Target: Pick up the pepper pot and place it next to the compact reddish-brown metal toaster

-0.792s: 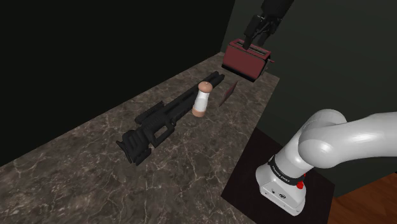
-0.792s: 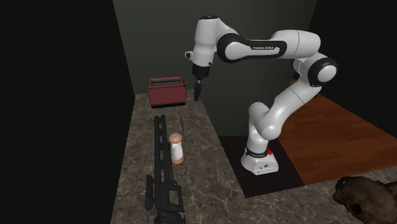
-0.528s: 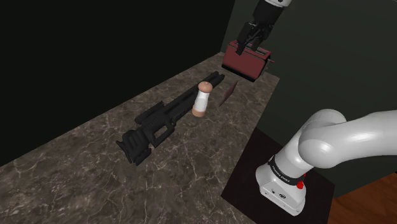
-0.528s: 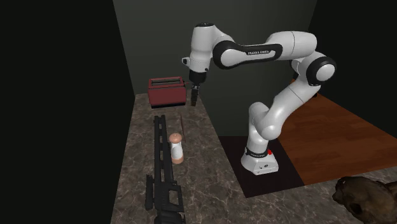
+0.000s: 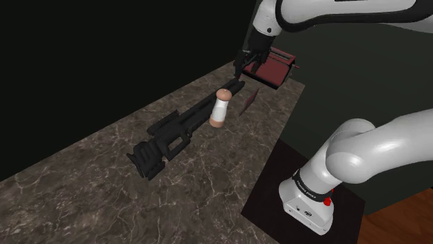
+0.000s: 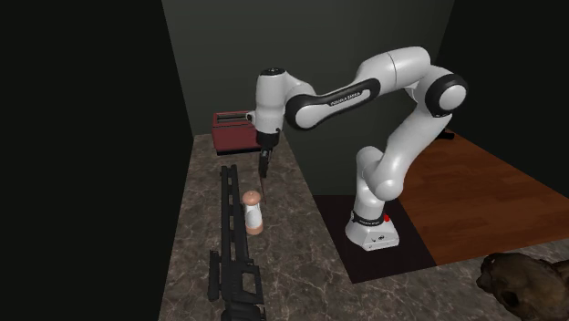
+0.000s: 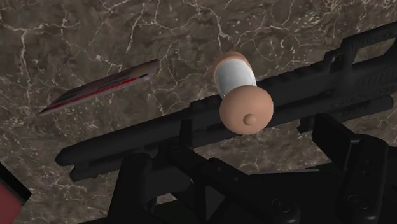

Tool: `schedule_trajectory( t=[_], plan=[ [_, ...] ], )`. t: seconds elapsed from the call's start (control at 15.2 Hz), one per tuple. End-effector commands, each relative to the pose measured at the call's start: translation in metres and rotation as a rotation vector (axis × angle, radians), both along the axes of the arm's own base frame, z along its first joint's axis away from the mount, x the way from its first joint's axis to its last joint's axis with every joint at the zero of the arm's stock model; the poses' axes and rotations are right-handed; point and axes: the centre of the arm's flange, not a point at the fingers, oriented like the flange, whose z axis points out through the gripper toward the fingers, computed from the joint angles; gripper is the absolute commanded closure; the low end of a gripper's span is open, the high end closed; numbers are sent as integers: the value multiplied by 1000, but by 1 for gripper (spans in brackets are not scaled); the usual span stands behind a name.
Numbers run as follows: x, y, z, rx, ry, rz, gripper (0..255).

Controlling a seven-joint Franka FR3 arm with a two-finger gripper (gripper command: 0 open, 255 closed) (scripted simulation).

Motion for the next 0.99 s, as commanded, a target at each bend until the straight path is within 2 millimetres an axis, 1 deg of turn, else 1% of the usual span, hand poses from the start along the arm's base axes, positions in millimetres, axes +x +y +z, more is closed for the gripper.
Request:
schedule_trajectory(
  t=[0.0, 0.33, 0.79, 0.92],
  plan=[
    [11, 3, -25, 5, 5, -4, 0],
    [42, 15, -82, 18, 21, -12, 0],
    [45, 15, -119, 18, 21, -12, 0],
    [45, 15, -122, 18, 21, -12, 0]
  ],
)
